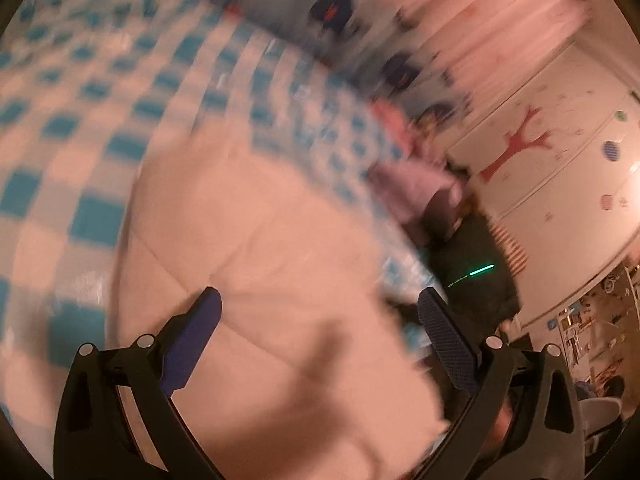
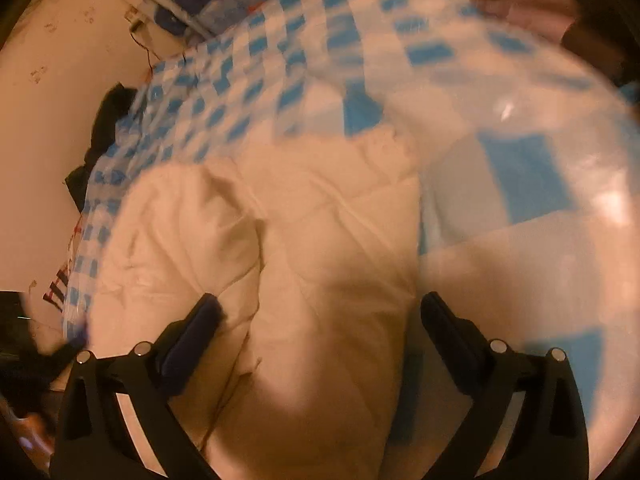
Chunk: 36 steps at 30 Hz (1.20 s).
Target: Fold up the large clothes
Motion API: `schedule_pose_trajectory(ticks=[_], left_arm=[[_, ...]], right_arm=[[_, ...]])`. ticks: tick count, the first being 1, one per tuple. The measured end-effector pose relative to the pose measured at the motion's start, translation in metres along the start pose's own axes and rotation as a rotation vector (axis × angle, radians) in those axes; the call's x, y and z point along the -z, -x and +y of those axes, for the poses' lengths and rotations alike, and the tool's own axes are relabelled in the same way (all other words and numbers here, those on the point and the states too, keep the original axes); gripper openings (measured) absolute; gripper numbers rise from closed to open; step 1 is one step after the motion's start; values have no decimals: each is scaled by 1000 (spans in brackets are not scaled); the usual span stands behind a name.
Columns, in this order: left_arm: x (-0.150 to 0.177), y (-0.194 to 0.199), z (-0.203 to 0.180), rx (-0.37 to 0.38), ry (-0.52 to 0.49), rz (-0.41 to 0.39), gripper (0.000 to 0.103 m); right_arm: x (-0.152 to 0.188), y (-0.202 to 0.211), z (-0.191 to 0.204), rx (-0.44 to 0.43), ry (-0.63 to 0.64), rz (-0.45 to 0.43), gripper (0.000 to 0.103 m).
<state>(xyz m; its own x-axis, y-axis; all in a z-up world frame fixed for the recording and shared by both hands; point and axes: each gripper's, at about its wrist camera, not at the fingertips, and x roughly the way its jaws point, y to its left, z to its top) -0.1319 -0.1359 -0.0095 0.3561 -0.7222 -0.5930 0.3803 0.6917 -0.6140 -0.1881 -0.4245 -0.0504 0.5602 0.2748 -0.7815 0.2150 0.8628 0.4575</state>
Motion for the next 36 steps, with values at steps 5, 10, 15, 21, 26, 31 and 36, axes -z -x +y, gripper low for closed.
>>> schedule_pose_trajectory(ticks=[5,10,15,21,26,31,36], left_arm=[[11,-7,-11,-103,-111,-14,95],[0,34,9,31,37,-48,95],[-2,77,47,74,131,-45,95],[16,54,80,129,248,65,95],[33,20,69,46,183,133,95],[32,16,60,36,204,157,95],[36,40,29,18,118,191,95]], right_arm=[[19,51,56,-66,180,-75,96],[40,-5,47,79,211,110,96],[44,6,33,58,128,63,96],[44,-7,13,-31,28,70,96],[50,-15,-4,-126,-71,87,97],[56,-20,-9,-177,-156,97,97],[89,-19,20,-243,-145,165,97]])
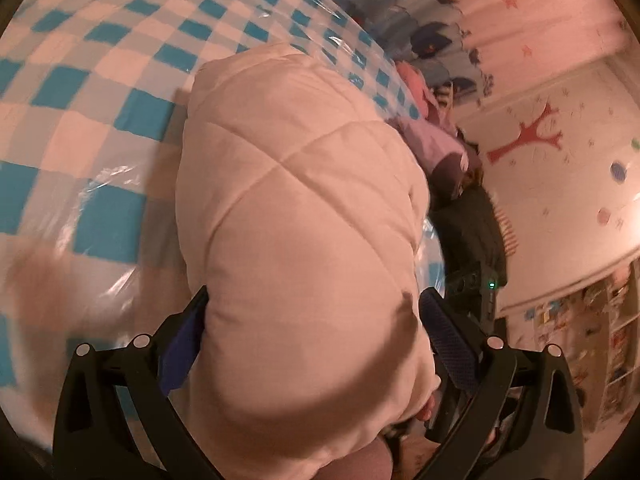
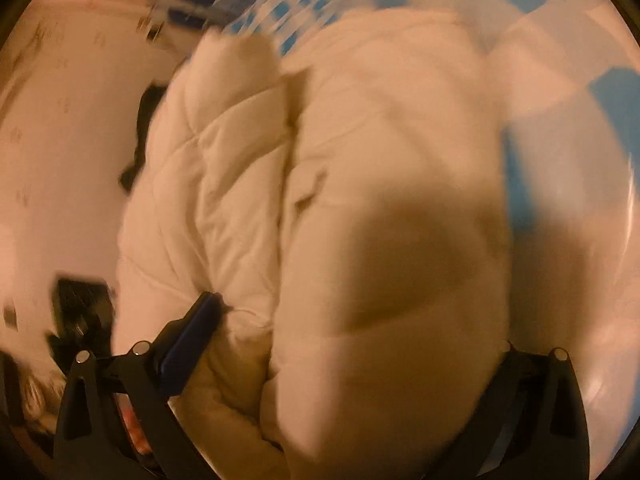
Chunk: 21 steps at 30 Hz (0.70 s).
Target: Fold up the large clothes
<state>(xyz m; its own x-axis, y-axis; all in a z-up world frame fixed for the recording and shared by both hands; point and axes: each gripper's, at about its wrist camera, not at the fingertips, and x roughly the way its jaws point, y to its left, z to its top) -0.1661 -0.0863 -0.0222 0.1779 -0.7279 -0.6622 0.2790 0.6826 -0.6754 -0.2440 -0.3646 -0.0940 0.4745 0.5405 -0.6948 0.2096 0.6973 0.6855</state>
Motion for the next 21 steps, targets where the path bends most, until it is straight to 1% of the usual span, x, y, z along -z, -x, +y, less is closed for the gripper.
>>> schedule_pose_trajectory(ticks=[2,4,5,6,7,8,9,10,12,13,14,15,16,17,18,19,21], left_arm=[[15,10,-4,-45,-52,23,95],[24,15,7,-66,-47,41,95],[27,18,17,-80,-32,38,95],[27,24,24,-81,-14,24,95],[27,37,31,-98,15,-28,95],[26,47,35,-117,25,-74,95],[23,62,37,-135,23,-142,95],[19,74,35,-130,13,-199,95],[11,86,26,-95,-30,-273,95],[7,87,19,-80,-57,-295,95],[1,81,11,-49,-92,-305,95],[-4,71,6,-19,-103,-294,95],[-8,60,3,5,-93,-279,95],[-11,44,6,54,-54,-250,95],[-13,34,8,71,-33,-234,95],[-12,24,8,57,-26,-243,95],[-6,14,2,21,-53,-258,95]], right_arm=[[16,1,6,6,34,4,97],[22,1,4,27,70,-12,97],[22,2,3,31,72,-12,97],[21,5,2,53,76,-15,97],[20,8,4,77,83,-23,97],[19,17,9,128,108,-39,97],[19,22,13,161,121,-48,97],[19,30,17,215,140,-66,97],[15,55,35,373,204,-156,97],[11,70,46,390,224,-222,97],[7,79,56,382,233,-267,97],[3,86,71,360,251,-312,97],[-6,90,90,291,282,-349,97],[-15,89,99,217,284,-348,97],[-30,81,109,105,259,-324,97],[-45,67,114,-44,202,-281,97],[-61,44,115,-162,142,-242,97]])
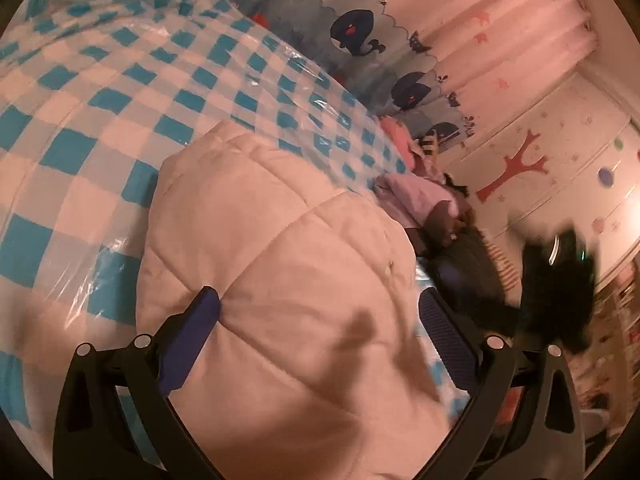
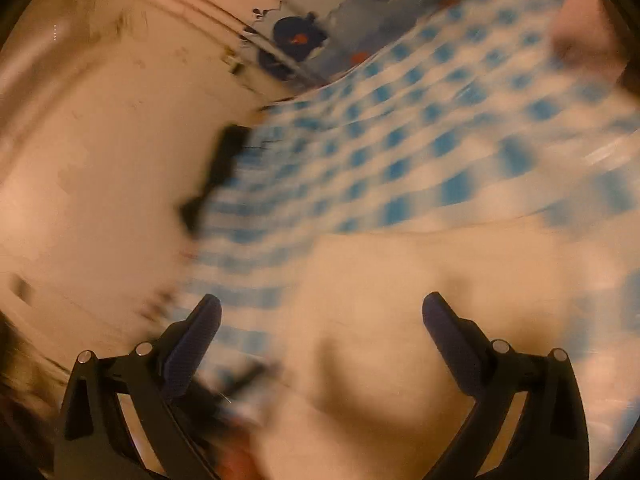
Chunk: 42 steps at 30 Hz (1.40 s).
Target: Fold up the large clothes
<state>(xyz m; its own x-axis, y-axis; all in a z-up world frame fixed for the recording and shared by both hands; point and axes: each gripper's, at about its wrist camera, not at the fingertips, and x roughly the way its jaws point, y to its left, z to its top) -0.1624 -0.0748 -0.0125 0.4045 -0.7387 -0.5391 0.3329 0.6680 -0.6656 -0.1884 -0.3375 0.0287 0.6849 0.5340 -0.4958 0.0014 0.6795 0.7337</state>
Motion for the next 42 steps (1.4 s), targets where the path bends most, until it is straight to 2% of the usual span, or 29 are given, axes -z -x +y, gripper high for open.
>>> schedule_pose_trajectory(ticks=[3,5,6,9,11,13,15,18,20,21,22,24,26,29,32,34,35,37,39,42], left_arm=[[8,-9,-8,-18,-50,17,95],[6,-14,-5,11,-51,32,95],[4,-19,-5,29,-47,40,95],[-1,-32,-13,-15,-69,58,95],[-2,-32,-15,-30,-73,64,95],[-2,-26,-10,-16,-65,66,95],[-2,-21,-3,-8,-52,66,95],[-4,-19,1,-8,-47,66,95],[-3,-19,0,-20,-53,63,95],[-3,-21,-2,-29,-60,62,95],[-2,-22,-4,-38,-68,63,95],[0,-20,-9,-50,-71,66,95],[2,-9,-11,-46,-37,59,95],[10,19,-17,-64,-59,24,95],[21,38,-22,-75,-121,6,95],[31,34,-22,-92,-160,46,95],[36,25,-20,-95,-168,87,95],[43,19,-23,-128,-195,99,95],[44,29,-27,-115,-201,87,95],[36,47,-18,-110,-160,61,95]], right_arm=[[-9,-55,-35,117,-55,50,95],[-1,-78,-67,245,-55,52,76],[9,-78,-84,276,-68,43,73],[6,-80,-109,242,-131,49,72],[2,-76,-106,255,-117,88,72],[1,-56,-87,291,-73,86,74],[3,-37,-58,328,17,48,76],[27,0,-12,404,198,19,84],[52,5,-4,471,267,65,86],[68,-6,-11,553,304,135,86],[79,-17,-21,581,321,178,88],[89,-26,-46,536,282,160,92],[86,-19,-53,502,229,167,92],[85,-3,-34,527,246,158,92],[103,28,-15,530,280,90,92],[116,29,-24,584,290,115,93],[125,17,-38,597,283,176,93],[131,10,-57,553,225,212,96],[126,22,-62,504,152,202,96],[120,40,-44,506,178,144,96]])
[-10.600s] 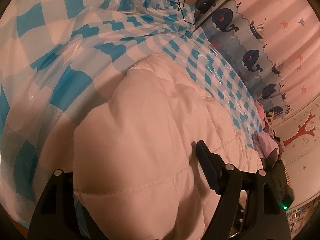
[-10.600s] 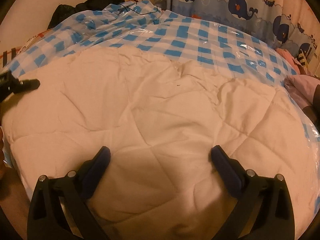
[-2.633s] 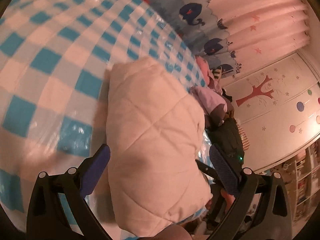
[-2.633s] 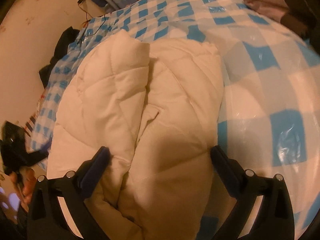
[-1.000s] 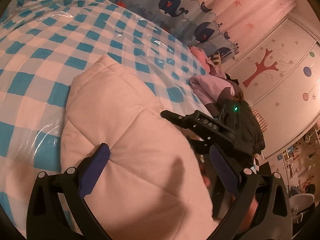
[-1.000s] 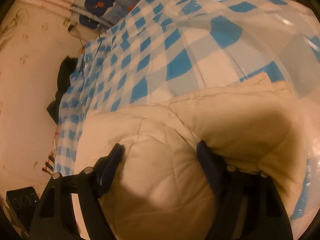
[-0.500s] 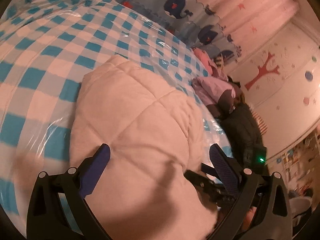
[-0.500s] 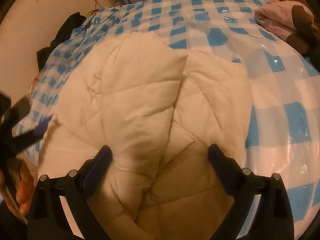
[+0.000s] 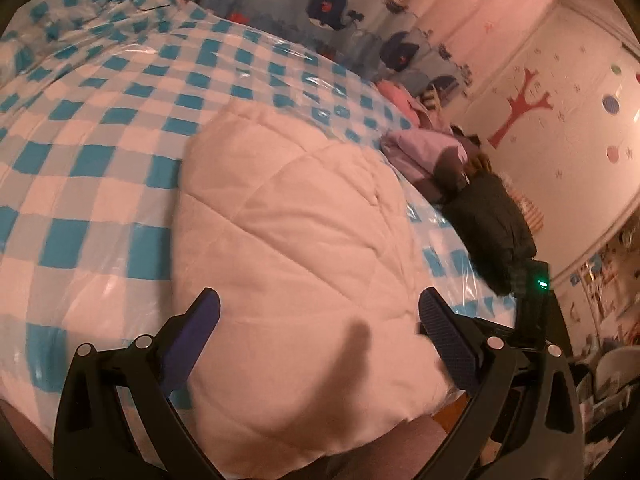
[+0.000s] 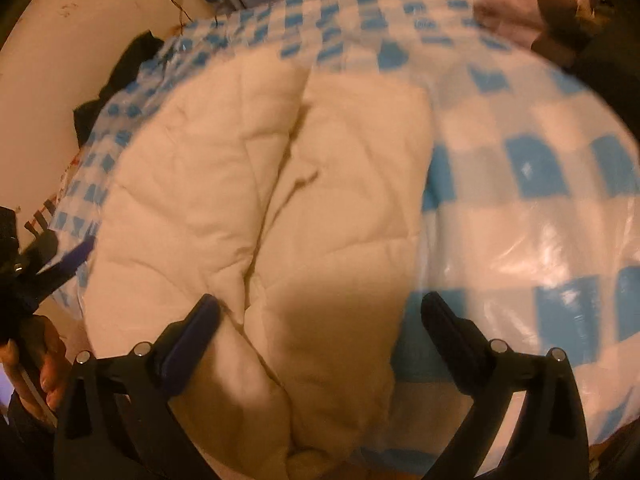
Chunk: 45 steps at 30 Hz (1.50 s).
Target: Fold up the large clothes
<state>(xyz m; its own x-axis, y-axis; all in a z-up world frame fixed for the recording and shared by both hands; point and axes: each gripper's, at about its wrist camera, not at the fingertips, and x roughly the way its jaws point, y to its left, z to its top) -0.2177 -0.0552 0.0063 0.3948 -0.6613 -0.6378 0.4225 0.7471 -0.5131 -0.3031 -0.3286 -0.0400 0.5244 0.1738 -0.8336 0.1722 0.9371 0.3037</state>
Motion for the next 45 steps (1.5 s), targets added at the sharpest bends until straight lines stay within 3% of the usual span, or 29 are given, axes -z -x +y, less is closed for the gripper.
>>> schedule_pose_trajectory(ticks=[2,4,7,13,16,19,23,25,30,32,33,35,38,41,45], left_arm=[[-1,8,13,-17,23,-15,95],[1,4,25,-34,56,13,95],[8,1,36,-42,97,46,95],[13,10,36,-72,76,20,95],[15,7,31,-62,73,35,95],[20,7,20,-62,44,54,95],[13,14,12,-89,-9,35,95],[6,13,9,-92,-10,28,95],[-11,3,-15,-66,-33,4,95],[-15,-9,-24,-68,-62,12,95],[-15,-20,-28,-68,-74,33,95],[-13,-41,-33,-93,-97,91,95],[-3,-48,-44,-178,-199,70,95],[4,-49,-45,-188,-222,49,95],[3,-47,-43,-177,-197,48,95]], right_arm=[[-1,6,3,21,17,-19,96],[4,-13,2,37,35,35,96],[10,-20,-12,-21,-34,51,96],[27,39,9,0,27,-153,96],[40,7,12,130,103,-24,96],[44,-1,-3,76,23,15,96],[30,48,13,52,52,-154,96],[15,58,24,52,75,-177,96],[-19,35,39,78,95,-154,96],[-26,-4,33,131,76,-45,96],[-21,-28,25,103,63,4,96],[-19,-35,11,52,5,31,96],[-28,-1,9,57,-6,-67,96],[-56,21,13,58,5,-184,96],[-102,-10,23,118,56,-147,96]])
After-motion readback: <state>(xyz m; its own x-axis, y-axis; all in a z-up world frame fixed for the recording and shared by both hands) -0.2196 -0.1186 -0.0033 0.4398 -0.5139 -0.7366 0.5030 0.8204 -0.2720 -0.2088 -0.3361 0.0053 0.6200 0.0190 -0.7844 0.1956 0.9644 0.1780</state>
